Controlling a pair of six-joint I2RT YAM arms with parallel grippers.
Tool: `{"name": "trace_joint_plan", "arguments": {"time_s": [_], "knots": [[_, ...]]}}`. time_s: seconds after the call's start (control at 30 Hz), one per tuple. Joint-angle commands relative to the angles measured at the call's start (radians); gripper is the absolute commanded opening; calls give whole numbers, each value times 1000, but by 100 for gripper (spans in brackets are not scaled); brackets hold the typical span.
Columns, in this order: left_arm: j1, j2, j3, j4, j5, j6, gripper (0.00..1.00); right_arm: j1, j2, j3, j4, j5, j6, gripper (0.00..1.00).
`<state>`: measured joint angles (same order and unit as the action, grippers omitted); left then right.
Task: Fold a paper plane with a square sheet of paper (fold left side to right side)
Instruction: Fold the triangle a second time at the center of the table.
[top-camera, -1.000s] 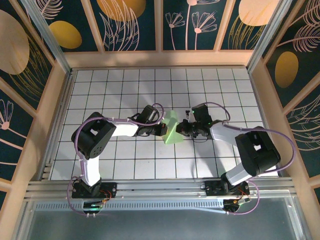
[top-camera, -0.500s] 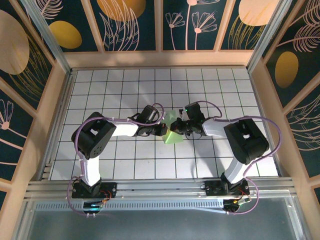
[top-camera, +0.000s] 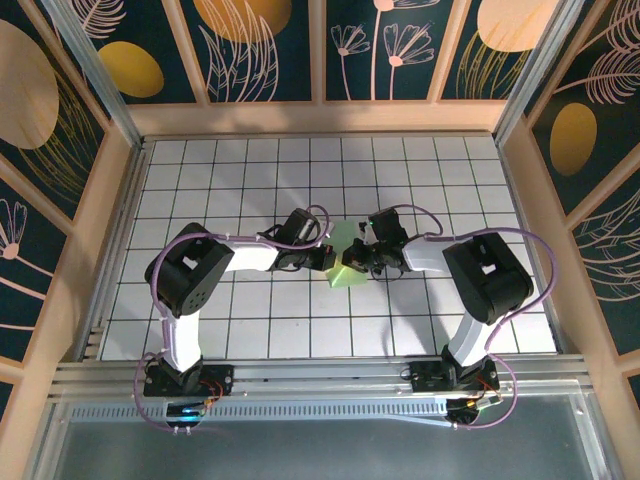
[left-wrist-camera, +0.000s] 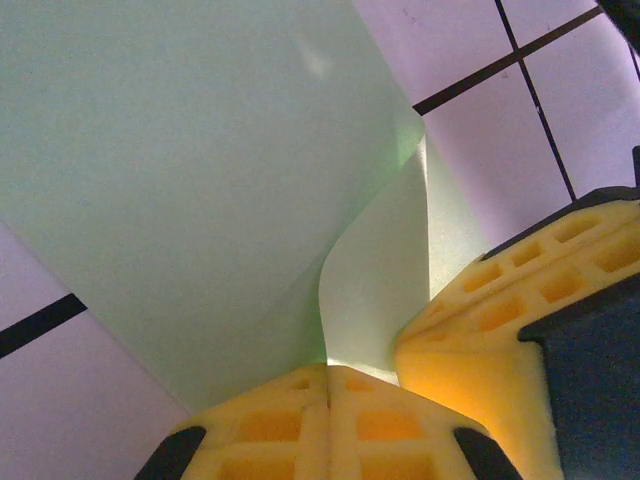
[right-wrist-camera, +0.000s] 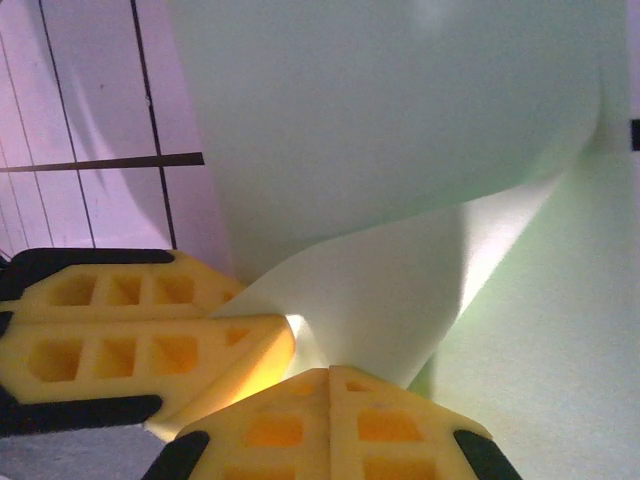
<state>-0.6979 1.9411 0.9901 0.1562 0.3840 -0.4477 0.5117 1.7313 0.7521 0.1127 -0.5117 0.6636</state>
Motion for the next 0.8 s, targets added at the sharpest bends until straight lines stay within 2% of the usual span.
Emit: {"name": "trace_joint_plan", "arguments": {"time_s": [0.0, 0.27, 0.4, 0.63, 0.77], "knots": [[6, 34, 5, -59, -25, 20, 6, 7, 15, 2, -31, 33, -15, 0], [6, 15, -7, -56, -44, 17, 7, 7, 12, -14, -36, 45, -14, 0], [7, -35, -12, -49, -57, -3, 15, 7, 12, -27, -33, 45, -12, 0], [7, -167, 9, -86, -98, -48, 35, 7, 6, -46, -22, 45, -12, 0], [7, -216, 16, -150, -80, -49, 33, 7, 4, -43, -19, 42, -13, 0]]}}
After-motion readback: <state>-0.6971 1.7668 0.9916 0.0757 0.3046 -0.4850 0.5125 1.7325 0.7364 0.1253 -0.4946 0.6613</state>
